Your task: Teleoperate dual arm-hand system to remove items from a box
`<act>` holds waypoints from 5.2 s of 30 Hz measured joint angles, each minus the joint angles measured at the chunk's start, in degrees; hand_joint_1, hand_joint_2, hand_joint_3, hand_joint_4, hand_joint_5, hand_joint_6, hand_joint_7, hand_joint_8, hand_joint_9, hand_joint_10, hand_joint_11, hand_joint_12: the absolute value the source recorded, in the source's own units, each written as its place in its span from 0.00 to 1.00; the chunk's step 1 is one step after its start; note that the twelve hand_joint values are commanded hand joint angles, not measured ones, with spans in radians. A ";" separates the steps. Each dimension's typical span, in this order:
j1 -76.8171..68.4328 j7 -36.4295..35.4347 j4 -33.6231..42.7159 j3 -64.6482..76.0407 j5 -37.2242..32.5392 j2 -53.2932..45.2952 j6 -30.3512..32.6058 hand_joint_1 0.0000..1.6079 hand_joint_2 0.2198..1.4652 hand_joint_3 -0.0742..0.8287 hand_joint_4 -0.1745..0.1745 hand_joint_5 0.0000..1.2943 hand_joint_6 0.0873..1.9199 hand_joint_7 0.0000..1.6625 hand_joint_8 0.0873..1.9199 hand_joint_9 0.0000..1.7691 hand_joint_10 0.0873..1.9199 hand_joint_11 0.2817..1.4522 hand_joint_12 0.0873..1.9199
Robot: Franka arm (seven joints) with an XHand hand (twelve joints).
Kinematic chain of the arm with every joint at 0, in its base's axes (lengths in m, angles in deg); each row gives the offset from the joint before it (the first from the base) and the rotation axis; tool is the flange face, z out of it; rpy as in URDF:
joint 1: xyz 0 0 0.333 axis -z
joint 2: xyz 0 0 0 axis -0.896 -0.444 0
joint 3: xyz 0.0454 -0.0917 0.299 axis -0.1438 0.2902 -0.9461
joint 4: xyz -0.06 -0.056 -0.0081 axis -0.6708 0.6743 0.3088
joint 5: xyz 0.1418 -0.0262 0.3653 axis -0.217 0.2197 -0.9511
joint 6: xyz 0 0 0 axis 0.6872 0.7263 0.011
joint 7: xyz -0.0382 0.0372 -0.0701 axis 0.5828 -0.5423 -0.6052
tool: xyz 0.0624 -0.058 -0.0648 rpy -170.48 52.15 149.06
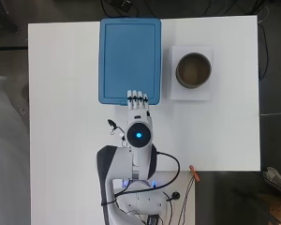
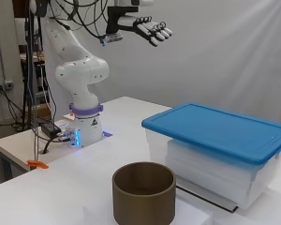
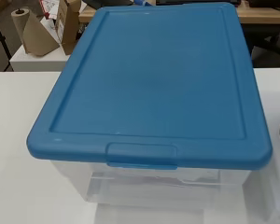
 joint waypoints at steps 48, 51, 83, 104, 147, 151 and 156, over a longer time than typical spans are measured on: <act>-0.96 -2.87 -18.14 -1.35 25.25 -18.28 37.28 0.27 0.44 0.09 0.45 0.00 0.00 0.00 0.00 0.07 0.00 0.06 0.00; -1.00 -2.38 -16.73 -1.77 27.81 -21.70 39.15 0.27 0.45 0.10 0.44 0.00 0.00 0.00 0.00 0.07 0.00 0.06 0.00; -1.23 -33.91 25.19 -0.12 5.32 -41.27 36.28 0.40 0.57 0.05 0.41 0.19 0.22 0.17 0.27 0.23 0.33 0.13 0.21; -0.32 -21.14 20.29 2.43 4.50 -52.84 20.40 0.36 0.56 0.08 0.43 0.21 0.00 0.21 0.00 0.24 0.00 0.16 0.00; 0.65 -38.25 17.00 1.33 -1.09 -38.33 19.03 0.74 0.76 0.08 0.18 0.64 0.49 0.60 0.65 0.69 0.69 0.44 0.86; 1.71 -35.02 21.15 5.57 0.06 -35.84 16.00 0.77 0.74 0.08 0.01 0.65 0.48 0.62 0.57 0.69 0.56 0.40 0.79; 1.94 -33.75 24.99 16.14 1.85 -42.78 15.73 0.84 0.71 0.08 0.16 0.64 0.53 0.61 0.44 0.67 0.44 0.31 0.62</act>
